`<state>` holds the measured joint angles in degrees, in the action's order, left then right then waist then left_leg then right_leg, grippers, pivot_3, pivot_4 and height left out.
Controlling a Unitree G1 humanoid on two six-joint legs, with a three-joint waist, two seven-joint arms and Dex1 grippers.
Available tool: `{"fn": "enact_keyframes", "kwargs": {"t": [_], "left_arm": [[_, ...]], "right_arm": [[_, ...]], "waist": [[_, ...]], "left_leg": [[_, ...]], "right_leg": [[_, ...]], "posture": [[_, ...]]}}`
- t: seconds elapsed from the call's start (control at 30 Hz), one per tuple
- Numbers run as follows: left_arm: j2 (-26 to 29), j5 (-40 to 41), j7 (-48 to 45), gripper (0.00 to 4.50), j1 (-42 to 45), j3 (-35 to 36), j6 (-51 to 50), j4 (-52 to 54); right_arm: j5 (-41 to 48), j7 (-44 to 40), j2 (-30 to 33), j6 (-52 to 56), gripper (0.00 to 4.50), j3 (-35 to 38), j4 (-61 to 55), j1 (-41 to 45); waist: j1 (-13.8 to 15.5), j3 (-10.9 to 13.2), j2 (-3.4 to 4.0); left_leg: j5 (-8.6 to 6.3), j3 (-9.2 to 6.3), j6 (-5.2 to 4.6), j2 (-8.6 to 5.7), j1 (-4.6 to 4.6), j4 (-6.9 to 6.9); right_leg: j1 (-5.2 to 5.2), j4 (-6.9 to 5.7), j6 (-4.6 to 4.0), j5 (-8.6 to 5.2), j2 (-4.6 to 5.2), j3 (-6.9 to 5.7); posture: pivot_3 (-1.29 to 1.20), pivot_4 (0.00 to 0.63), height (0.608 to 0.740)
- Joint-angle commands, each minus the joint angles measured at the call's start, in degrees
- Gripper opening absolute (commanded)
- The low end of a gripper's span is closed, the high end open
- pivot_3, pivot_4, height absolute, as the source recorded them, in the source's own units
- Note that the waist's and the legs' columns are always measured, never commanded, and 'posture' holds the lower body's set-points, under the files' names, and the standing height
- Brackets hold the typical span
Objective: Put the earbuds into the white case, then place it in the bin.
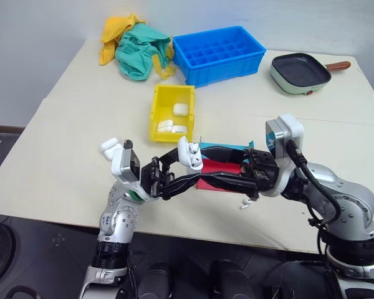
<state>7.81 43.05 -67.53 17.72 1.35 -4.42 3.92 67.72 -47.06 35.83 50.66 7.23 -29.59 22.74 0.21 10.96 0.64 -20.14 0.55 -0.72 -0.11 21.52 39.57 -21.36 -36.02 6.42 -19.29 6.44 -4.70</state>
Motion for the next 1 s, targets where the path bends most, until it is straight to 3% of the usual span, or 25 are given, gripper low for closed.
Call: {"fn": "enact_keyframes", "kwargs": {"t": [0.03,0.07,0.17,0.33,0.47,0.63,0.77,0.9,1.0], "left_arm": [[4.36,-5.07,3.14,2.78,-0.10,1.18,0.25,0.21],[5.63,-7.11,4.86,2.78,0.44,1.12,0.33,-0.27],[10.19,-13.44,8.98,2.78,2.59,-0.07,-0.55,-0.33],[14.86,-19.75,10.28,2.78,5.09,-4.04,-1.77,1.26],[14.49,-20.63,11.65,2.78,5.72,-6.24,-3.05,3.19],[14.35,-19.98,11.86,2.78,4.88,-6.84,-2.55,4.68],[14.67,-17.10,11.19,2.78,3.50,-5.05,-3.36,6.06],[15.07,-14.58,11.40,2.78,2.52,-3.19,-4.85,7.11],[15.43,-12.52,13.24,2.78,2.27,-0.50,-6.81,7.34]], "right_arm": [[3.78,-2.13,5.42,1.22,3.83,5.74,-2.20,-2.81],[4.16,-2.43,6.52,1.20,3.83,6.31,-1.97,-3.17],[0.41,-3.14,8.54,-1.10,3.19,5.78,-1.57,-2.06],[-9.42,-2.46,6.02,-5.18,1.38,-2.47,-0.40,5.70],[-18.06,-2.98,3.97,-8.19,0.03,-10.01,0.34,9.63],[-24.81,-2.63,2.08,-10.44,0.01,-13.92,2.16,11.58],[-28.81,-4.00,4.92,-11.28,0.01,-13.27,4.67,8.02],[-28.92,-6.87,8.05,-13.26,0.01,-9.14,6.01,2.41],[-26.24,-6.30,7.45,-15.25,0.01,-0.87,5.66,-5.40]], "waist": [[0.03,0.00,0.00],[0.09,0.00,0.00],[-0.06,0.01,-0.02],[-0.28,0.01,-0.03],[-0.06,0.01,-0.03],[0.05,0.01,-0.03],[0.00,0.01,-0.03],[0.20,0.02,-0.06],[0.55,0.03,-0.07]], "left_leg": [[0.00,0.00,-0.01,-0.01,-0.01,-0.02],[0.00,0.00,-0.02,-0.01,-0.01,-0.02],[0.02,0.06,-0.03,-0.01,-0.04,-0.02],[0.08,0.11,-0.01,-0.01,-0.08,-0.08],[0.10,0.05,0.03,0.00,-0.07,-0.21],[0.11,-0.01,-0.01,-0.13,0.00,-0.33],[0.11,-0.03,-0.02,-0.13,0.01,-0.35],[0.12,-0.01,-0.04,-0.14,0.01,-0.36],[0.12,-0.04,-0.04,-0.13,0.00,-0.37]], "right_leg": [[0.02,0.01,0.00,0.00,0.00,-0.02],[0.02,0.04,0.00,0.00,0.00,-0.03],[0.02,0.07,0.02,0.01,-0.01,0.00],[-0.04,0.08,0.03,0.01,-0.01,0.03],[-0.08,0.04,0.03,0.02,0.00,0.04],[-0.09,0.07,0.05,0.03,0.08,-0.11],[-0.09,0.08,0.06,0.03,0.09,-0.32],[-0.05,0.12,0.06,0.03,0.11,-0.58],[-0.03,0.10,0.07,0.03,0.12,-0.61]], "posture": [[0.00,0.150,0.740],[0.00,0.150,0.740],[0.00,0.150,0.740],[0.00,0.150,0.740],[0.00,0.150,0.740],[0.00,0.150,0.740],[0.00,0.150,0.740],[0.00,0.150,0.740],[0.00,0.150,0.740]]}}
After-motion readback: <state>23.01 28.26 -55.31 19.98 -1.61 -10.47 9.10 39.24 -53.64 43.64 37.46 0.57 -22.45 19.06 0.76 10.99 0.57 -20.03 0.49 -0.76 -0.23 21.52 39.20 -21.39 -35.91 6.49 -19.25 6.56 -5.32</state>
